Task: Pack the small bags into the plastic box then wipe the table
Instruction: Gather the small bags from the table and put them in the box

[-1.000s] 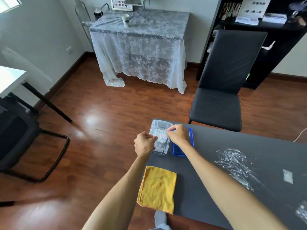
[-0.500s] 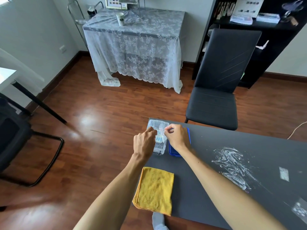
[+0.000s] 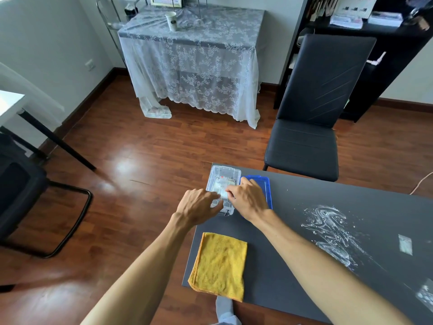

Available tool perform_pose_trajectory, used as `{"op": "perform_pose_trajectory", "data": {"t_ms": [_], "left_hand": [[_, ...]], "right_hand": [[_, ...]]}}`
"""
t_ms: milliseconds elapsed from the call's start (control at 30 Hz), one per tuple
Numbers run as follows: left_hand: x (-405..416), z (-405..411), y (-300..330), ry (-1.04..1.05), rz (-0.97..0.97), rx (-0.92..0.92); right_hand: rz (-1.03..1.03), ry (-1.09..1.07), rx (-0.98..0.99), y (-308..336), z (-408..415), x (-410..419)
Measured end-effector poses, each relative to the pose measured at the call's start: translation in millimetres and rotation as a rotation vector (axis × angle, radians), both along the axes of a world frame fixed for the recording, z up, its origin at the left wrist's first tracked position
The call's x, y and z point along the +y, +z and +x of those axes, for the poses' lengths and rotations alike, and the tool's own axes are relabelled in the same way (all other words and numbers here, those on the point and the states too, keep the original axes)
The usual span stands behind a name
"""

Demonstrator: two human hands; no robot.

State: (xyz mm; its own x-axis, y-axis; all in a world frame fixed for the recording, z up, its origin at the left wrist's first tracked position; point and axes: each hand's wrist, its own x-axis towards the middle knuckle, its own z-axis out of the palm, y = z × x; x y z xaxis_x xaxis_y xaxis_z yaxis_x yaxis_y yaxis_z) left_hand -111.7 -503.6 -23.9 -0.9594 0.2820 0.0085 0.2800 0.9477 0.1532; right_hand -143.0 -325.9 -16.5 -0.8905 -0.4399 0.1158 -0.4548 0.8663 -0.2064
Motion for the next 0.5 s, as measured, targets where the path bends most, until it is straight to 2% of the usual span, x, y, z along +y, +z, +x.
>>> {"op": "perform_pose_trajectory", "data": {"t_ms": [233,500], "left_hand": [[-18.3,10.6,-5.4,-0.02,0.013,-0.016],[-15.8,18.7,-12.8,0.046,0.108,-0.002]], "right_hand": [[0.329,0.213,-0.08,-1.2,-2.1,-6.7],[0.674,0.237,-0.319,10.1,-18.3,-33.2]]}}
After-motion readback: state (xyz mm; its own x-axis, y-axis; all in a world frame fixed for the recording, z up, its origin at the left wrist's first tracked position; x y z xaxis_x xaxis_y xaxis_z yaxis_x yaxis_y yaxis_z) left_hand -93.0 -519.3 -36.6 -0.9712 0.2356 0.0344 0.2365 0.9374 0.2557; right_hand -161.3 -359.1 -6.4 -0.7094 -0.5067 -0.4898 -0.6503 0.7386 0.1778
